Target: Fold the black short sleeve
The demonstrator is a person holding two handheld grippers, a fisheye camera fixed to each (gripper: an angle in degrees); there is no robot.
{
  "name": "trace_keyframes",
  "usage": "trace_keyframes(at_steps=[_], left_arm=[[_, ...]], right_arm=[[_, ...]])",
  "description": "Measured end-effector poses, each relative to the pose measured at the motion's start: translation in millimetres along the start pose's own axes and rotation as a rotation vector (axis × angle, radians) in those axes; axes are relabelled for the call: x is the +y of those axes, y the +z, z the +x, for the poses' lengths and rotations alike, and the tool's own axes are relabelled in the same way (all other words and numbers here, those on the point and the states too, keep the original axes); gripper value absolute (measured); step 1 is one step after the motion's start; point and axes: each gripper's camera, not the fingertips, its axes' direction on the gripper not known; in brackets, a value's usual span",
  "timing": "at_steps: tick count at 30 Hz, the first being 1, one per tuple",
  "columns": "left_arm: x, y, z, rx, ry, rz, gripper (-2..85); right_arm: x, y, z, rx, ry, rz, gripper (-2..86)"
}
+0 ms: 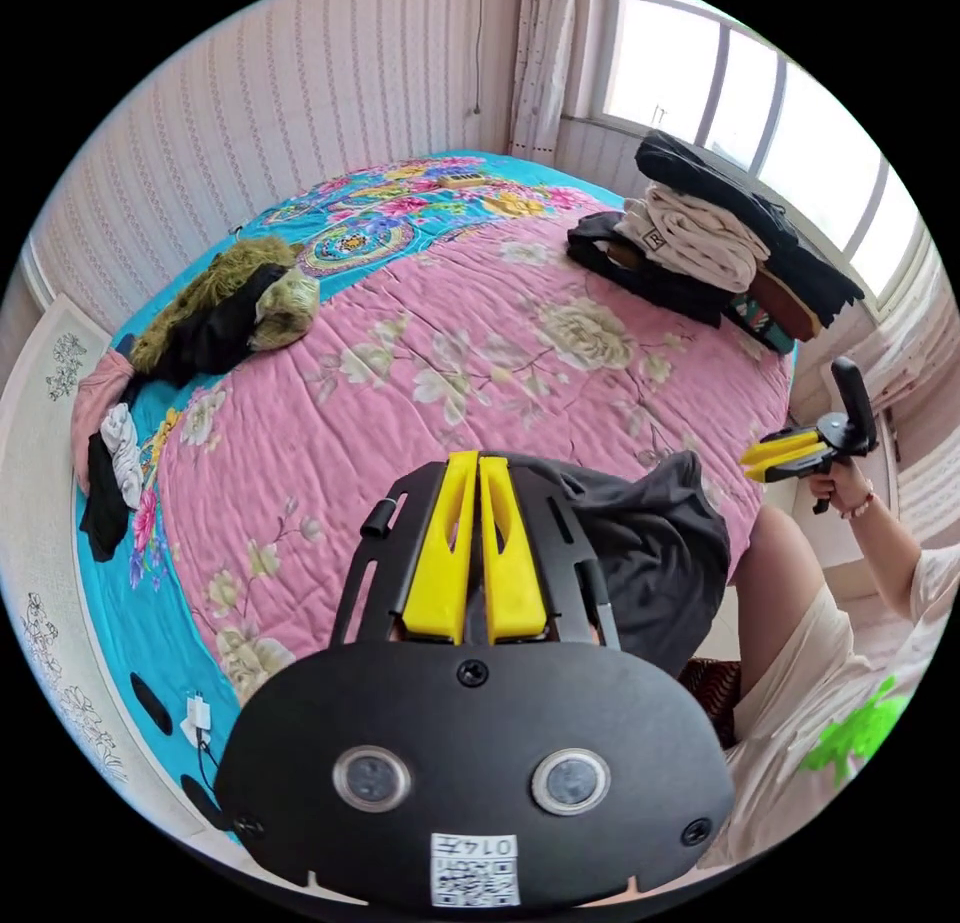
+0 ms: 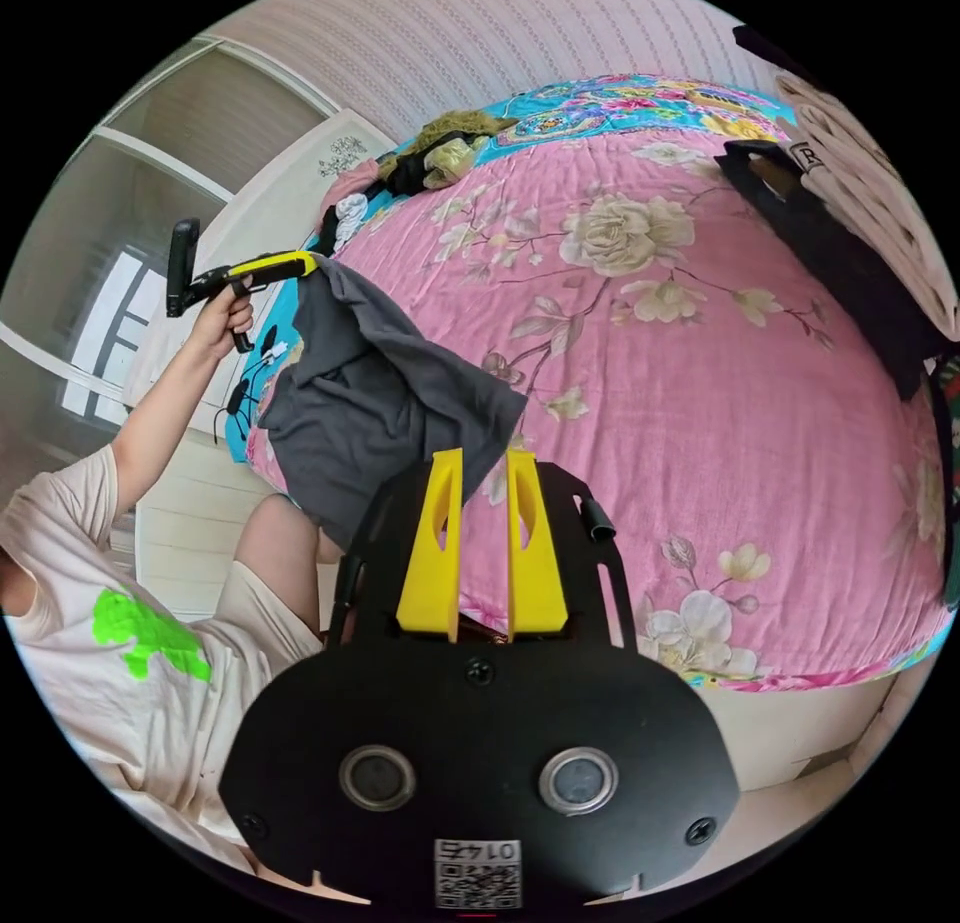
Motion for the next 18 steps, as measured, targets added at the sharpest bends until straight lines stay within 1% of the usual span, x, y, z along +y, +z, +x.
trace_keyframes(at_steps=[3, 6, 10, 11, 12, 13, 14, 18], left_arm=[[-23.2, 8.2, -13.5, -0.026, -0.028, -0.026, -1.0], [-37.2, 22.9, -12.0, -0.042, -0.015, -0.073, -1.0], [-42.5, 37.2, 6.1, -0.083, 0.052, -0.123, -1.0], [-41.7, 39.6, 11.0, -0.099, 0.071, -0.133, -1.0], [-41.0, 40.6, 13.1, -0.108, 0.08, -0.137, -1.0], [-39.4, 41.9, 16.0, -0.124, 0.093, -0.148, -1.0], [-37.5, 41.4, 16.7, -0.134, 0.099, -0.151, -1.0], [-36.2, 30.3, 5.6, -0.133, 0.071, -0.124, -1.0]], right_arm=[[-13.1, 14.5, 10.5, 0.016, 0.037, -0.041, 9.7], [-28.0, 32.7, 17.6, -0.053, 0.051, -0.078, 11.1], [-44.5, 43.6, 21.4, -0.034, 0.091, -0.012, 11.1], [-50.2, 46.8, 23.7, -0.055, 0.111, 0.004, 10.4], [-56.6, 50.9, 24.4, -0.065, 0.106, -0.013, 5.3], [-59.8, 52.7, 24.1, -0.065, 0.089, -0.032, 2.8], [-65.9, 51.9, 24.3, -0.071, 0.082, -0.038, 2.1], [-96.0, 11.5, 28.7, -0.018, 0.029, 0.079, 1.0]])
